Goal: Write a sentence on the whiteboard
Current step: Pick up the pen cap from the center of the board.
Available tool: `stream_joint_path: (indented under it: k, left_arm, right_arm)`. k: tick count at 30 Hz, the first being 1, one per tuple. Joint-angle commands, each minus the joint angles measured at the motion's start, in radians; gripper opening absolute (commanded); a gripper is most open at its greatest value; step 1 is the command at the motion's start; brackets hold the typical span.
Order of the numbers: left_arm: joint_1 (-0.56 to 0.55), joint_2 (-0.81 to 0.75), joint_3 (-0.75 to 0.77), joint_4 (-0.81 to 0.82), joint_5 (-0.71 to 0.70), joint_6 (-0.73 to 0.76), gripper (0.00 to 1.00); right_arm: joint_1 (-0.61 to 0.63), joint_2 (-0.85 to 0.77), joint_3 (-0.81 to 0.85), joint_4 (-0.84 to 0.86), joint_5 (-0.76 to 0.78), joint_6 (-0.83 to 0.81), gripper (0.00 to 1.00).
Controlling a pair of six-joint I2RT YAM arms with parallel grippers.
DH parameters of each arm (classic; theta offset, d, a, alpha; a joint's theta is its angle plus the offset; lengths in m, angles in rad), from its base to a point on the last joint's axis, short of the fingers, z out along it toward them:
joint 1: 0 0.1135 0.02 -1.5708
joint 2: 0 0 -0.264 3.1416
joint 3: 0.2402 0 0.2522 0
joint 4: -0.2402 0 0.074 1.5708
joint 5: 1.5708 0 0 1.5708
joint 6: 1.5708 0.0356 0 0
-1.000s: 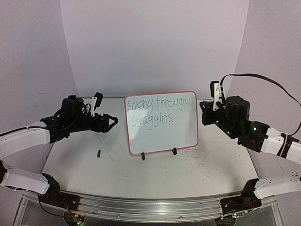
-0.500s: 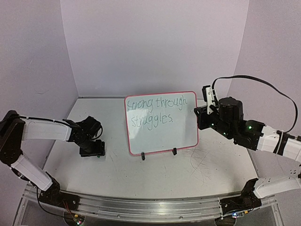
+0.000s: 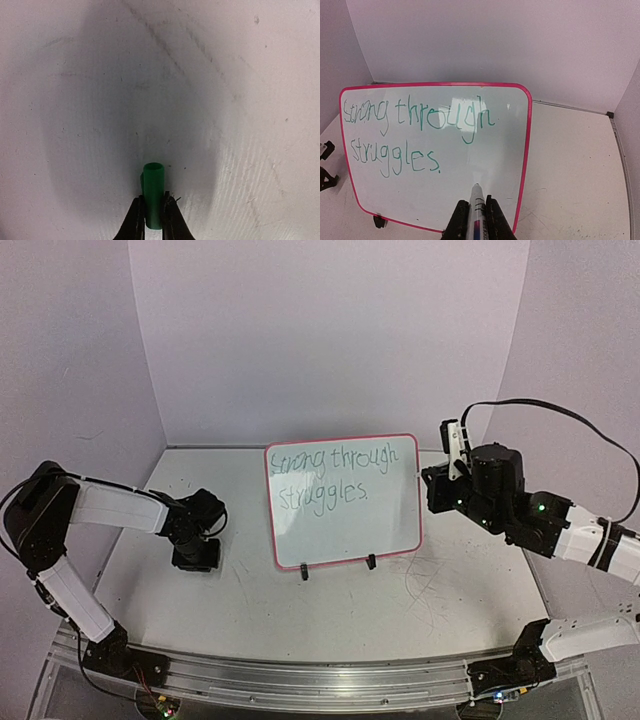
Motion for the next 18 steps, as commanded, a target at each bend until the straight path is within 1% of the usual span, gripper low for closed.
stream_joint_path:
  k: [1, 4, 7, 10, 12, 13, 15, 18]
  left_arm:
    - [-0.010, -0.091, -0.022, 0.023, 0.041, -0.013, 0.03]
    - [-0.023, -0.227, -0.038, 0.026, 0.072, -0.027, 0.00]
    - [-0.070, -0.376, -0.030, 0.061, 0.096, 0.027, 0.00]
    - [-0.138, -0.487, -0.033, 0.193, 0.183, 0.124, 0.00]
    - [-0.200, -0.520, -0.031, 0.303, 0.268, 0.187, 0.00]
    - [-0.246, -0.522, -0.022, 0.350, 0.281, 0.224, 0.00]
    - [-0.344, -0.493, 0.014, 0.414, 0.235, 0.312, 0.00]
    - [-0.471, -0.419, 0.075, 0.449, 0.059, 0.474, 0.00]
  right_arm:
    - [0.003, 0.014, 0.074, -0.015, 0.008, -0.001, 0.00]
    - [0.003, 0.021, 0.095, -0.016, -0.007, -0.031, 0.00]
    - [0.002, 0.037, 0.134, -0.020, -0.053, -0.069, 0.00]
    - [0.003, 0.050, 0.164, -0.022, -0.133, -0.090, 0.00]
    - [0.003, 0.066, 0.186, -0.023, -0.241, -0.108, 0.00]
    - [0.003, 0.080, 0.202, -0.026, -0.303, -0.113, 0.00]
    - [0.003, 0.111, 0.229, -0.038, -0.414, -0.114, 0.00]
    - [0.012, 0.155, 0.259, -0.047, -0.537, -0.097, 0.00]
